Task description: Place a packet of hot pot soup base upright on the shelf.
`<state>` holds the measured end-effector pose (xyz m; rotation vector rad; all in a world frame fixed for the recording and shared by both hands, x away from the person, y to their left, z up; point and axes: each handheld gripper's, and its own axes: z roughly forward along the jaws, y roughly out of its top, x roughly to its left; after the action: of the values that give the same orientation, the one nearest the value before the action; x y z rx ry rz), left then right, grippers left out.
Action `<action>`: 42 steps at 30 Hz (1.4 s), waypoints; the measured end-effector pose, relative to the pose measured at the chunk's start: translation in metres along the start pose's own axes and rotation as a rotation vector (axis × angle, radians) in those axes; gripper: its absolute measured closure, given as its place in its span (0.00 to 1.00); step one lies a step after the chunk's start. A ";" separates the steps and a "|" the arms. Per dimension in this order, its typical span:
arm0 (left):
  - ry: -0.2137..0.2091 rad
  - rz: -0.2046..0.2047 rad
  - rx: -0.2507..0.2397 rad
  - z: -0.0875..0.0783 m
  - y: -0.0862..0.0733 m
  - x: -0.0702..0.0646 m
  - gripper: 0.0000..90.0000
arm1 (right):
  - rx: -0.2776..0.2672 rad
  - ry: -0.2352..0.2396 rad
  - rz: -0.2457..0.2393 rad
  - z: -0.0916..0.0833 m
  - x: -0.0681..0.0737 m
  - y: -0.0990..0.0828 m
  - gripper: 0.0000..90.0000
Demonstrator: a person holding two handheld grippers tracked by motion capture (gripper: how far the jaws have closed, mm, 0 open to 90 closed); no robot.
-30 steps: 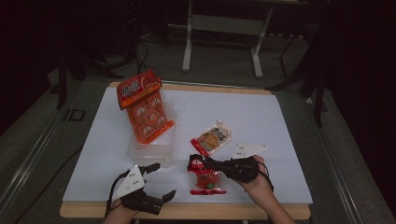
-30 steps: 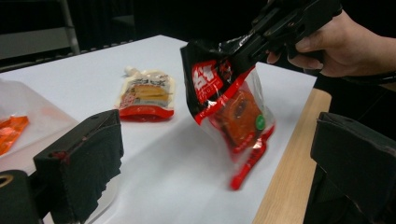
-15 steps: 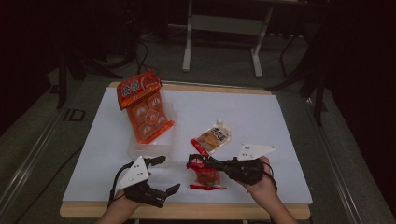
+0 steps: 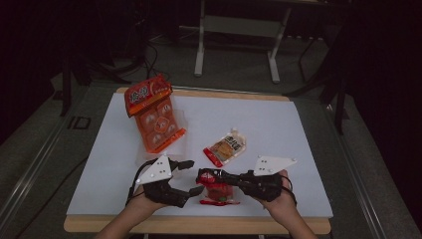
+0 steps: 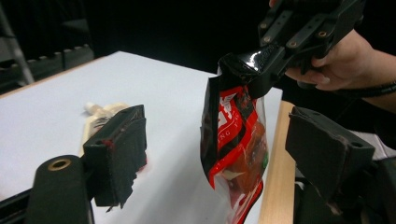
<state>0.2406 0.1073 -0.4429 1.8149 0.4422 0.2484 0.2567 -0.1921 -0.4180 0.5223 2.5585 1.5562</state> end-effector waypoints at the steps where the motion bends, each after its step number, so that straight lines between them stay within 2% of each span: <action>1: 0.000 0.000 0.000 0.000 0.000 0.000 0.30 | 0.000 0.000 0.000 0.000 0.000 0.000 0.99; 2: -0.017 -0.004 0.008 0.002 0.001 0.002 0.30 | -0.003 0.002 -0.003 0.000 0.001 0.001 0.99; 4: -0.038 -0.011 0.018 0.004 0.002 0.004 0.44 | -0.005 0.008 -0.007 -0.001 0.002 0.002 0.99; 10: -0.058 0.009 0.016 0.007 0.005 0.005 0.71 | -0.008 0.015 -0.012 0.000 0.003 0.003 0.99; 14: -0.057 0.032 0.027 0.008 0.007 0.005 0.84 | -0.011 0.010 -0.016 0.000 0.003 0.003 0.99; 16: -0.065 0.026 0.029 0.008 0.008 0.006 0.90 | -0.011 0.004 -0.020 0.000 0.003 0.002 0.99; 19: -0.071 0.028 0.028 0.008 0.008 0.006 0.94 | -0.016 0.013 -0.006 0.000 0.002 0.002 0.99; 22: -0.066 0.056 0.038 0.007 0.010 0.005 0.96 | -0.013 0.012 -0.005 0.000 0.002 0.001 0.98; 31: -0.080 0.075 0.019 0.005 0.015 0.008 0.97 | -0.043 0.009 0.004 -0.001 0.001 0.002 0.96; 32: -0.079 0.096 0.012 0.004 0.018 0.008 0.97 | -0.048 0.012 0.009 -0.002 0.001 0.002 0.95; 37: -0.060 0.138 0.003 -0.001 0.025 0.011 0.98 | -0.093 -0.011 0.030 -0.007 -0.003 0.003 0.75; 39: -0.050 0.137 -0.006 -0.005 0.027 0.015 0.98 | -0.110 -0.035 0.027 -0.008 -0.003 0.003 0.63; 41: -0.035 0.137 -0.017 -0.010 0.029 0.020 0.98 | -0.121 -0.042 0.031 -0.010 -0.005 0.003 0.58; 42: -0.032 0.137 -0.020 -0.012 0.030 0.022 0.98 | -0.123 -0.059 0.032 -0.011 -0.005 0.003 0.53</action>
<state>0.2610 0.1204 -0.4123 1.8296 0.2927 0.3163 0.2595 -0.2018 -0.4103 0.5890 2.4045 1.6699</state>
